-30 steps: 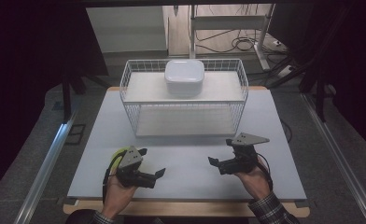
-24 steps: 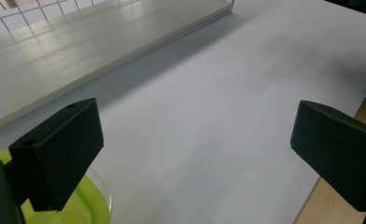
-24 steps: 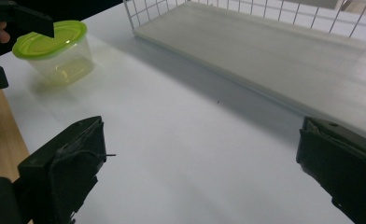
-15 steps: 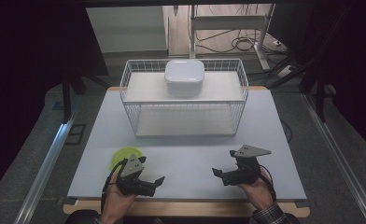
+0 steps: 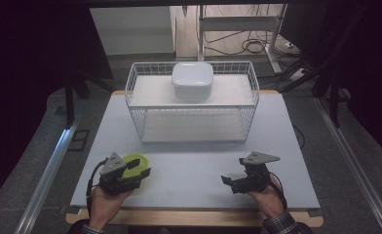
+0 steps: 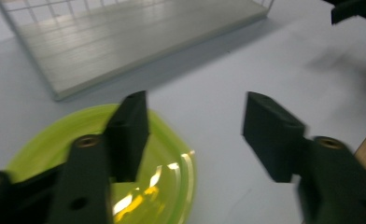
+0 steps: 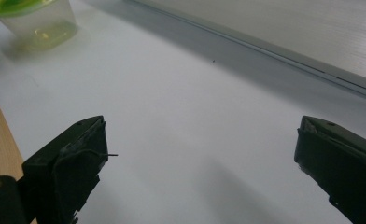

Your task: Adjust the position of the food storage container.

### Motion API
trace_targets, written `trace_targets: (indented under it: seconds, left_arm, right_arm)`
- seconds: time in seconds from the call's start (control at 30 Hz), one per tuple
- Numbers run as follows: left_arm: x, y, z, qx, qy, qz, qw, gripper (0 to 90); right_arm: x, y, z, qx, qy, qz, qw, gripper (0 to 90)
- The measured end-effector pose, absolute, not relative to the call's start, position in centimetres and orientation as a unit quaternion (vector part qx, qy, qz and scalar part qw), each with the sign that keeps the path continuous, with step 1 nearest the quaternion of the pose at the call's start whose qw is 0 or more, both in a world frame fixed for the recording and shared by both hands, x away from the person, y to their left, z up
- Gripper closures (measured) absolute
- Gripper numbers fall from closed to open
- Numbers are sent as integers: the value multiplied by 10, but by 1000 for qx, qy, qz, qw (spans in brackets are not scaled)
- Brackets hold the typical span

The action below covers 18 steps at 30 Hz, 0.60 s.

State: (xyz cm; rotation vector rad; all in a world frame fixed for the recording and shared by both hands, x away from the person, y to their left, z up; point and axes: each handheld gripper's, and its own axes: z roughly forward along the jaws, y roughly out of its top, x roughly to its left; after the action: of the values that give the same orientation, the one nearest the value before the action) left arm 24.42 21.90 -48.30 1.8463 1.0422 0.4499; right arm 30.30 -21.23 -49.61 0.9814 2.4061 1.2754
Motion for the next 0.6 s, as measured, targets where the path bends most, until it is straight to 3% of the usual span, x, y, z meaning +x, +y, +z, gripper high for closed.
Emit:
trace_targets:
  seconds: [0.13, 0.3, 0.6]
  left_arm:
    - [243, 238, -482, 742, 441, 199, 464, 698]
    - [244, 263, -484, 731, 471, 221, 441, 895]
    - [254, 290, -502, 719, 528, 216, 397, 900]
  right_arm:
    - [303, -209, -499, 332, 831, 429, 124, 31]
    - [304, -209, -500, 332, 831, 428, 123, 34]
    - [305, -209, -501, 332, 835, 421, 123, 39]
